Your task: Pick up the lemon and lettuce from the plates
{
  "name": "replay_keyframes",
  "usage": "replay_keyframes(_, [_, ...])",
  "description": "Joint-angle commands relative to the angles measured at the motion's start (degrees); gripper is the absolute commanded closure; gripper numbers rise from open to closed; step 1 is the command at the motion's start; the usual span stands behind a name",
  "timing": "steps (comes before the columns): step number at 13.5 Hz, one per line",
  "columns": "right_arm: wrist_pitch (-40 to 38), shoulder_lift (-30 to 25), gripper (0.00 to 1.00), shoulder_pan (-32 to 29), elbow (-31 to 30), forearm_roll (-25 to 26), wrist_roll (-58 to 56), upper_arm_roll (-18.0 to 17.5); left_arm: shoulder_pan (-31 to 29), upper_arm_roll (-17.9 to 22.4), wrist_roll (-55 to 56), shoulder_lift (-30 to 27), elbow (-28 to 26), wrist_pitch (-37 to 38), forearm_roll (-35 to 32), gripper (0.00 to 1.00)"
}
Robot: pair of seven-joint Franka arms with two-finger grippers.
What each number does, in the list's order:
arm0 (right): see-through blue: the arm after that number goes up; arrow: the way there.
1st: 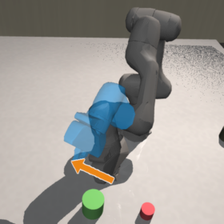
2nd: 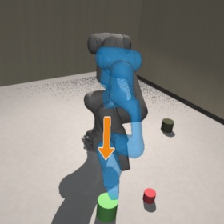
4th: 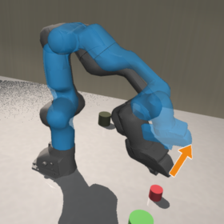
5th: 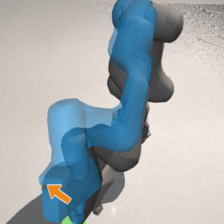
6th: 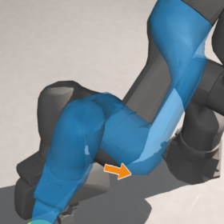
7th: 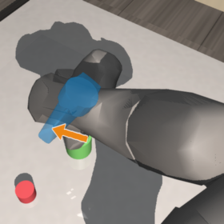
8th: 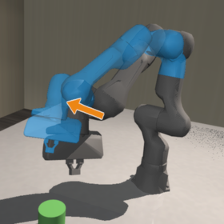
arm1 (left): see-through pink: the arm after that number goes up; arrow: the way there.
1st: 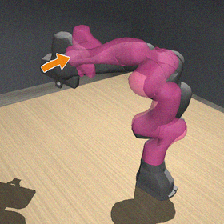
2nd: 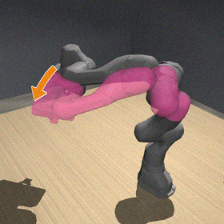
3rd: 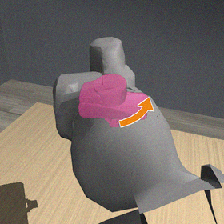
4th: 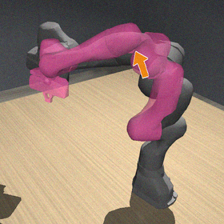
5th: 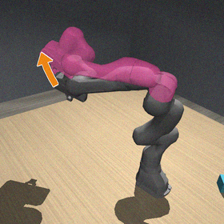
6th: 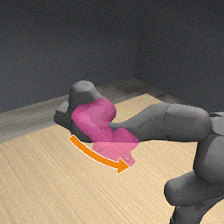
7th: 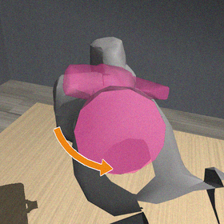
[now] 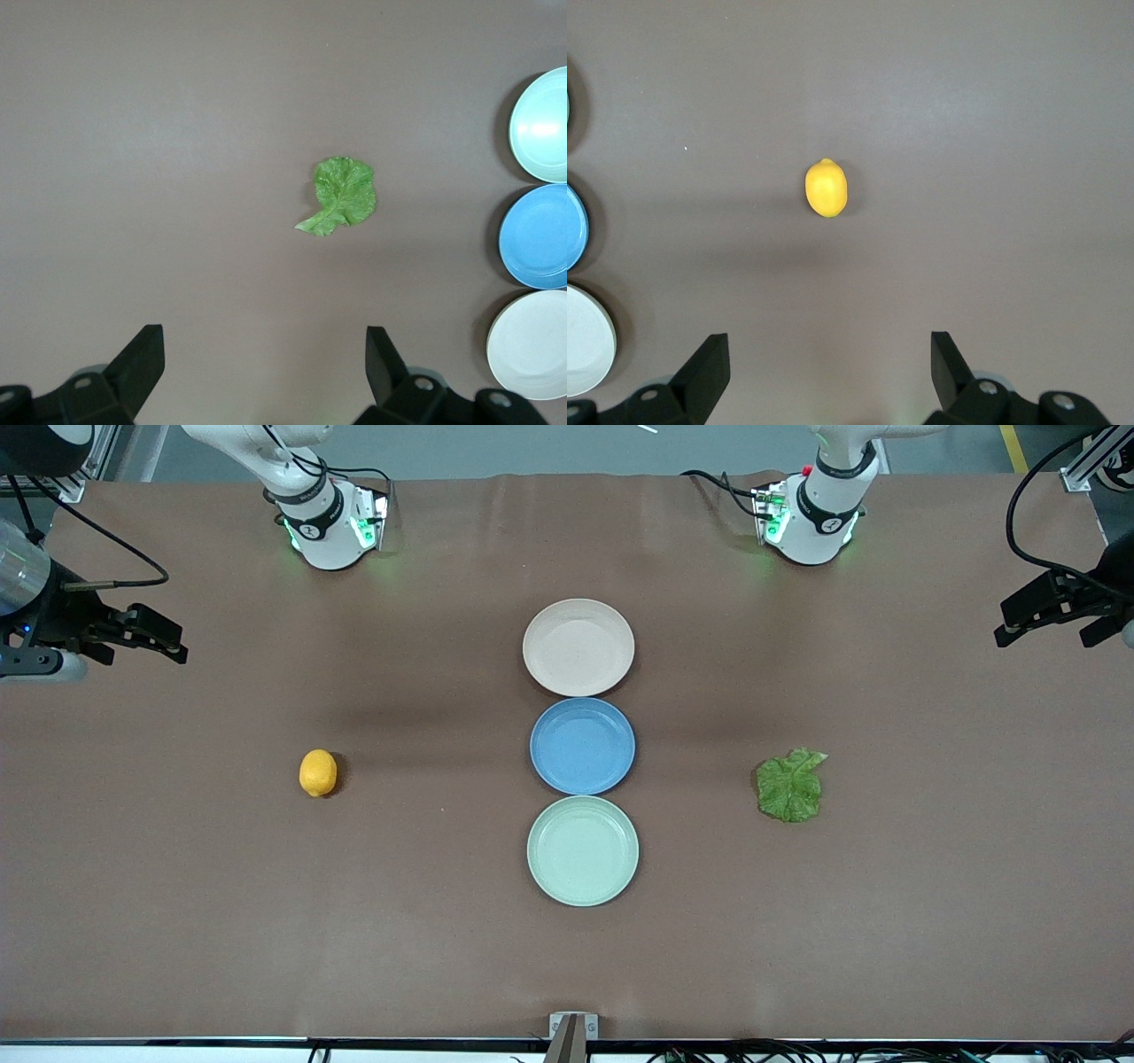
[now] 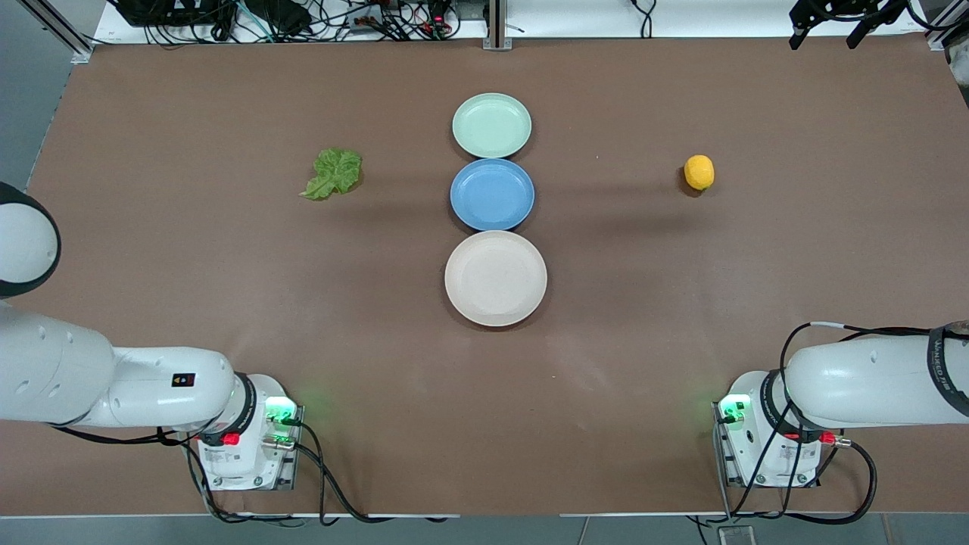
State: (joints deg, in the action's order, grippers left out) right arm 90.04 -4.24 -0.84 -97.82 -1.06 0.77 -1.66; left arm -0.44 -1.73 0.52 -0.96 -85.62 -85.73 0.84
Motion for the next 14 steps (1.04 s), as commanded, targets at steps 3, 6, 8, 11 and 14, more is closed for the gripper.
replay_keyframes(3, [-1.71,-3.93,0.00,1.37,-1.76,-0.09,-0.25,1.48,-0.27,-0.29,-0.79,-0.36,-0.34,-0.49,-0.58,0.00])
replay_keyframes(6, [-1.89,-4.20,0.00,1.28,-1.85,-0.17,-0.25,1.39,-0.27,-0.21,-0.79,-0.36,-0.34,-0.49,-0.31,0.00])
replay_keyframes(8, [-1.89,-4.20,0.00,1.37,-1.85,-0.09,-0.25,1.30,-0.35,-0.21,-0.79,-0.36,-0.43,-0.49,-0.23,0.00])
replay_keyframes(11, [-1.71,-3.76,0.00,1.37,-1.42,-0.35,0.02,1.39,-0.35,-0.21,-0.79,-0.44,-0.43,-0.49,-0.31,0.00])
replay_keyframes(14, [-1.80,-2.98,0.00,1.37,0.08,-0.53,0.11,1.30,-0.27,-0.21,-0.79,-0.44,-0.43,-0.49,-0.23,0.00])
